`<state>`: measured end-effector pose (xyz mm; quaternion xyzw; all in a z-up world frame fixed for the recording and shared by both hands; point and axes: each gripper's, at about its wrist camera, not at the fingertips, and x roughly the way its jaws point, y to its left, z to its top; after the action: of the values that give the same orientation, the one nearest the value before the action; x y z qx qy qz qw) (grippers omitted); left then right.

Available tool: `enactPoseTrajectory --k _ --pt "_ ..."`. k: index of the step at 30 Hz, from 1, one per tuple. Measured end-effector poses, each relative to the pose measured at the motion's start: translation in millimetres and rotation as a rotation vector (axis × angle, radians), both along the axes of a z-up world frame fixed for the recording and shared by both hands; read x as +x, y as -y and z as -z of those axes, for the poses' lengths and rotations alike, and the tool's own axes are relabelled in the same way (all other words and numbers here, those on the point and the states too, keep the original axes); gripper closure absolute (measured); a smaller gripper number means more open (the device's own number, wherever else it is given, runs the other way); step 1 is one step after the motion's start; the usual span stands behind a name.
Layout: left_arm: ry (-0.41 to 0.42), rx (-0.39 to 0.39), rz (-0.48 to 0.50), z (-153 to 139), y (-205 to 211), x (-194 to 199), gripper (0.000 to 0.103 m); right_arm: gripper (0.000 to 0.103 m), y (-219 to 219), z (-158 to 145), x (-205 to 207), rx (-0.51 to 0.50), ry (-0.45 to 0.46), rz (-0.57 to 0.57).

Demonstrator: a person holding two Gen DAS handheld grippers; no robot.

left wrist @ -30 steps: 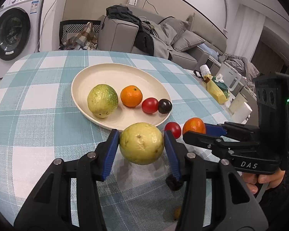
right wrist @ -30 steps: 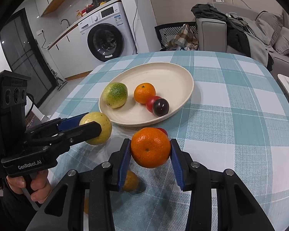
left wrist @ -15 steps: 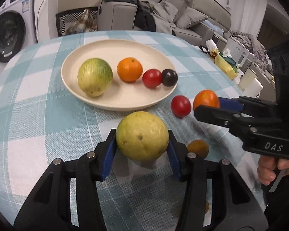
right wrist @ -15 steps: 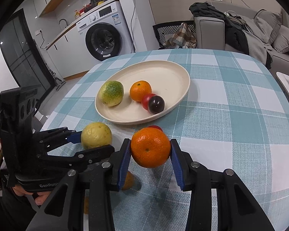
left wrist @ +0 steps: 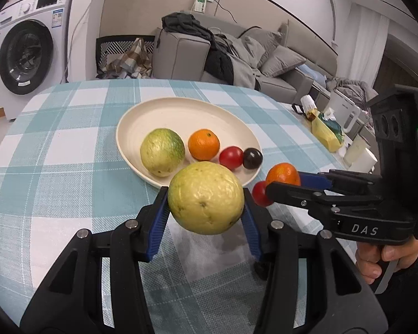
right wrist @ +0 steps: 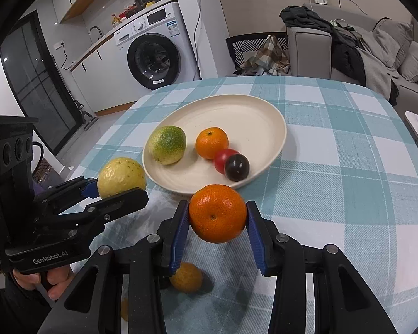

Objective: Organize fruits
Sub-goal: 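Lift the orange with right gripper while left gripper carries the yellow-green fruit toward the plate, then lower both fruits into the cream plate and open both grippers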

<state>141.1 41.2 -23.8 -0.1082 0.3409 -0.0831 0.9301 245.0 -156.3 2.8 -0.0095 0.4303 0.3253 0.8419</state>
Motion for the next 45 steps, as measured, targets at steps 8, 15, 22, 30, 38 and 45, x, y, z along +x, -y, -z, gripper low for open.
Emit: enactPoseTrajectory --k 8,15,22,30,38,45 --pt "0.02 0.017 -0.035 -4.3 -4.9 16.2 0.057 0.062 -18.0 -0.2 14.4 0.038 -0.016 -0.032" --pt "0.001 0.007 -0.059 1.4 -12.4 34.9 0.057 0.062 -25.7 0.7 26.2 0.046 -0.02 -0.029" --pt "-0.002 0.038 -0.067 8.4 -12.2 40.0 0.057 0.062 -30.7 0.3 35.2 0.018 0.0 -0.019" --pt "-0.016 0.018 -0.081 13.1 -18.1 44.0 0.057 0.062 -40.8 5.7 43.5 -0.029 0.015 -0.009" --pt "-0.018 0.024 -0.085 13.9 -18.2 44.0 0.057 0.062 -42.5 11.6 47.6 -0.029 0.004 -0.01" --pt "-0.023 0.032 -0.074 14.9 -15.8 43.1 0.049 0.048 -29.1 -6.5 33.0 0.06 0.072 -0.017"
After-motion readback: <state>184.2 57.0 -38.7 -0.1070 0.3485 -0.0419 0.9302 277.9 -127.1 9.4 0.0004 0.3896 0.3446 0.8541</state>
